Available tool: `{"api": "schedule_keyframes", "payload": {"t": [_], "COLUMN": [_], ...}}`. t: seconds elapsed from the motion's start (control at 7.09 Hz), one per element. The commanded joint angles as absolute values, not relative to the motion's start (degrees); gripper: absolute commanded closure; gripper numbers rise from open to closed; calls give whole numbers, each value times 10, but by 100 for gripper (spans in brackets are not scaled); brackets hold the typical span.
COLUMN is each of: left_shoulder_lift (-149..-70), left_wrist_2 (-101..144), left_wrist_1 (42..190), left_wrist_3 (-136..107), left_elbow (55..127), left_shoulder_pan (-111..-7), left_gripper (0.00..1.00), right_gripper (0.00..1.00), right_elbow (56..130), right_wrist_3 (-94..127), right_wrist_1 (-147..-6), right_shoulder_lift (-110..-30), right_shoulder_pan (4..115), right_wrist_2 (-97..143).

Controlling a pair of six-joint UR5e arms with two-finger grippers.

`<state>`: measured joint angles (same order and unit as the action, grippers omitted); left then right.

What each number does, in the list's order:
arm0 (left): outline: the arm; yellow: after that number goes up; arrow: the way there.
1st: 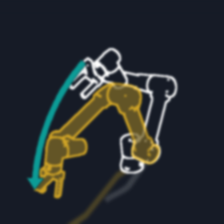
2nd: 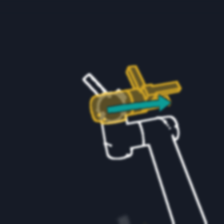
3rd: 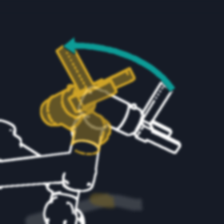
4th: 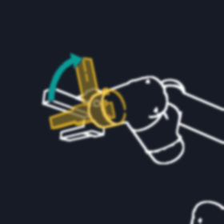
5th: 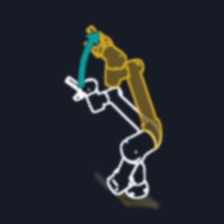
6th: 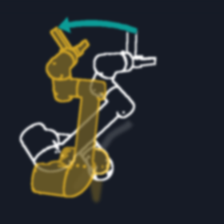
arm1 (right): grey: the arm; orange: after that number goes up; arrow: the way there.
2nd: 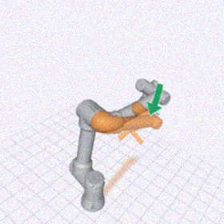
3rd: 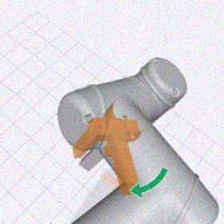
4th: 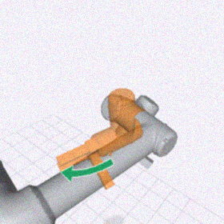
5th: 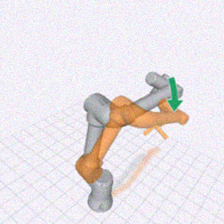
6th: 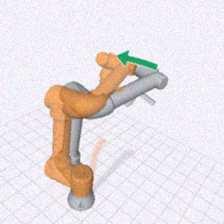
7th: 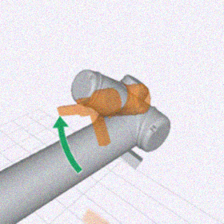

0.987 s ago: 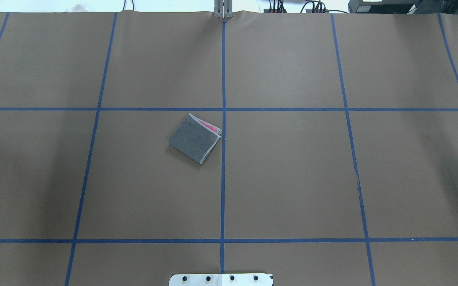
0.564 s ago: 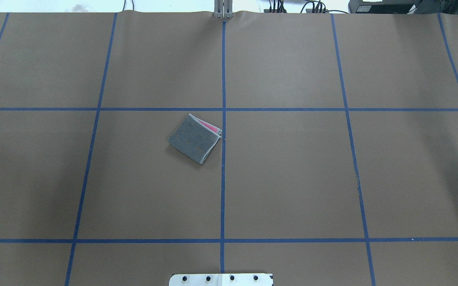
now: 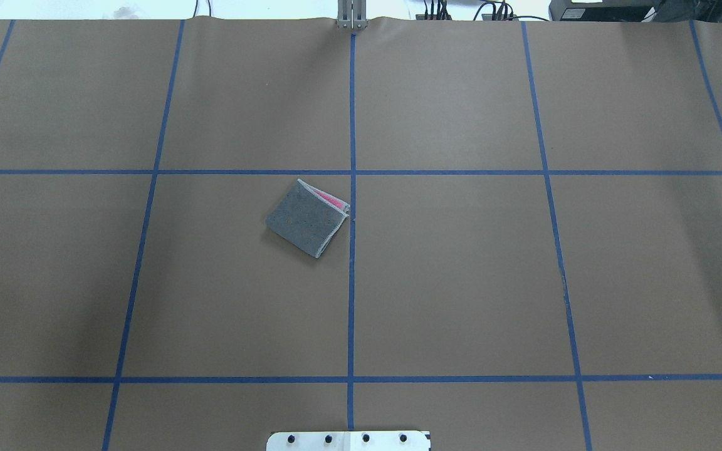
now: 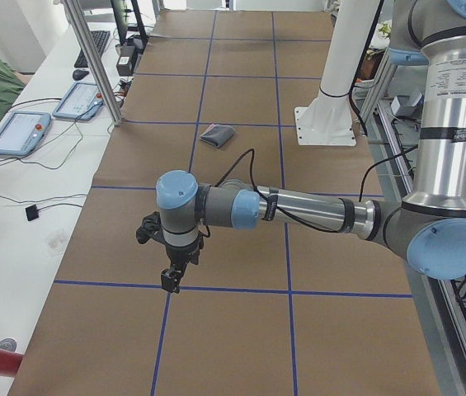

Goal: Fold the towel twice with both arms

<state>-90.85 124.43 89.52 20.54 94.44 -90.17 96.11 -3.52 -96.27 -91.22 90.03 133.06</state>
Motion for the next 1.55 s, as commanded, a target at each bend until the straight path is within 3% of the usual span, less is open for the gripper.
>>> {"api": "schedule_keyframes", "payload": {"t": [0.0, 0.28, 1.41], "left_shoulder_lift": [-904, -906, -861], "left_wrist_2": [1248, 1265, 1317], "left_wrist_1": [965, 957, 933], "left_wrist_3": [149, 98, 54], "left_elbow": [915, 932, 973], "left_shoulder_pan": [-901, -901, -900], "left_gripper": [0, 0, 0], "right_gripper": [0, 0, 0], "right_elbow": [981, 1035, 1025], "right_wrist_3": [-69, -51, 1], "right_wrist_1": [-991, -991, -958], "right_shoulder_lift": [-946, -983, -975], "right_shoulder_pan": [916, 919, 916], "right_wrist_2": [1370, 1373, 1372]}}
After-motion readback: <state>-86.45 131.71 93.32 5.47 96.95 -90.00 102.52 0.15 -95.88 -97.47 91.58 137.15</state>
